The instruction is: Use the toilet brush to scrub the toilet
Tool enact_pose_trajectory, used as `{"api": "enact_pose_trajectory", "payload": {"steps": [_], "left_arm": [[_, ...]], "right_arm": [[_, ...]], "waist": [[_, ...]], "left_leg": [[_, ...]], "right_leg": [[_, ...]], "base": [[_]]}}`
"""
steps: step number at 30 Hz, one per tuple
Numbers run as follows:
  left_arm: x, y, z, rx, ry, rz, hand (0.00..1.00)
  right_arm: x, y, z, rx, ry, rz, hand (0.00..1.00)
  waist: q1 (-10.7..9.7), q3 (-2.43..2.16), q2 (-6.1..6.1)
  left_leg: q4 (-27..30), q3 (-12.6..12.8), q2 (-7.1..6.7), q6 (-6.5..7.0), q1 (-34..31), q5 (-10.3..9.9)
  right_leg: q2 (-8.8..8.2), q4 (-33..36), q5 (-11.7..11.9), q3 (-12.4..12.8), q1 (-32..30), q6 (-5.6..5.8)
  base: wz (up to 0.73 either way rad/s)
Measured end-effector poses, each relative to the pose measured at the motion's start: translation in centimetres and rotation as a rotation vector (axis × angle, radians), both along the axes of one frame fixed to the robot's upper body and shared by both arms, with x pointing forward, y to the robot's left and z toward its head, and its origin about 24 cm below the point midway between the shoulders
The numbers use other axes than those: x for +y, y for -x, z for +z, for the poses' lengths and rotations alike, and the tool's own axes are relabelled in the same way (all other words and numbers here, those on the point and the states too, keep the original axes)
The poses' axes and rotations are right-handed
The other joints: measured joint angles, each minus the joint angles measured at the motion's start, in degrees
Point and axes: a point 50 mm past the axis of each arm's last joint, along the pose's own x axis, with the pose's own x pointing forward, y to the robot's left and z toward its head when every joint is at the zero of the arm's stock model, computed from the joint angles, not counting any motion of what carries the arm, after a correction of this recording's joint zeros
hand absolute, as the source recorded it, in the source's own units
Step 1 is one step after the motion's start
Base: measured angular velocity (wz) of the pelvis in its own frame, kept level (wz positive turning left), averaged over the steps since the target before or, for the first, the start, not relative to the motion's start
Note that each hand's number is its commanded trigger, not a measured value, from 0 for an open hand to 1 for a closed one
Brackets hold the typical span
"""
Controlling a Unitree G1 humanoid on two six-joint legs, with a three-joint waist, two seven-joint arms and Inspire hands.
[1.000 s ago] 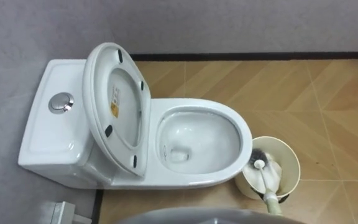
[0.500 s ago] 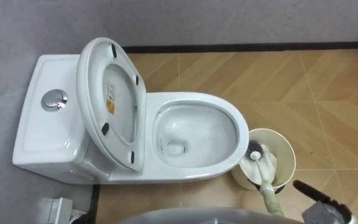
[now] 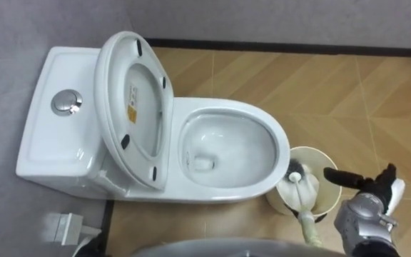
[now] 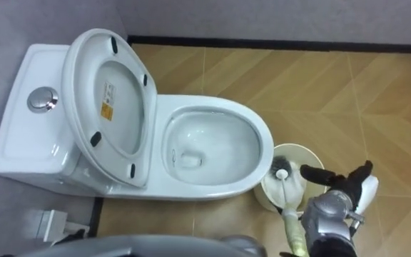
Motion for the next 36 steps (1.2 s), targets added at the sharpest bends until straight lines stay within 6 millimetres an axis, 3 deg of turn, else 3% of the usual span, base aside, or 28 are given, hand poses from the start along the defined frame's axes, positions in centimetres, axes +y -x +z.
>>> {"api": "enact_pose_trajectory", "payload": {"steps": [6,14,19,24,29,36], "left_arm": [[-0.2,-1.7,0.1,-0.049,0.011,-0.019,0.0],[0.4,-4.4,0.7,-0.115,-0.002,-0.059,0.0],[0.1,-7.2,1.2,-0.186,-0.006,-0.102,0.0],[-0.4,-9.2,1.7,-0.258,-0.024,-0.101,0.0],[-1.0,-11.4,2.2,-0.346,-0.021,-0.058,0.0],[-2.2,-15.1,3.7,-0.493,-0.057,-0.085,0.0]], "right_arm": [[-0.8,1.2,-1.3,0.135,-0.006,0.046,0.0],[-1.9,1.8,-1.8,0.208,-0.041,-0.018,0.0],[-1.6,0.6,-1.8,0.218,-0.084,-0.014,0.0],[-1.6,0.4,-1.9,0.254,-0.097,0.042,0.0],[-1.3,0.6,-2.1,0.29,-0.111,0.088,0.0],[-1.0,-1.2,-1.6,0.244,-0.144,0.113,0.0]], "waist": [[1.18,0.05,1.1],[2.71,0.28,1.43],[2.86,1.0,2.31],[2.91,1.15,2.24],[3.14,1.35,2.2],[4.06,1.93,1.99]], "left_leg": [[2.29,-0.37,0.09,0.47,-6.09,-0.28],[6.59,-1.39,-0.05,1.01,-13.73,-0.59],[9.91,-1.86,-0.17,1.46,-20.68,-0.58],[10.22,-2.22,-0.88,2.51,-25.37,0.23],[12.87,-2.23,-0.98,2.61,-30.4,0.33],[18.14,-2.57,-1.22,3.0,-38.68,0.08]], "right_leg": [[-0.22,0.64,1.11,-1.08,-4.82,0.27],[-0.82,3.51,1.32,-1.65,-11.6,0.65],[-1.39,7.43,1.37,-2.02,-18.26,0.71],[-2.49,10.65,1.05,-2.52,-24.21,0.68],[-2.96,12.85,0.99,-2.52,-28.89,0.75],[-3.88,18.28,0.07,-2.63,-37.02,0.52]], "base": [[0.11],[0.06],[0.07],[0.06],[0.01],[0.06]]}}
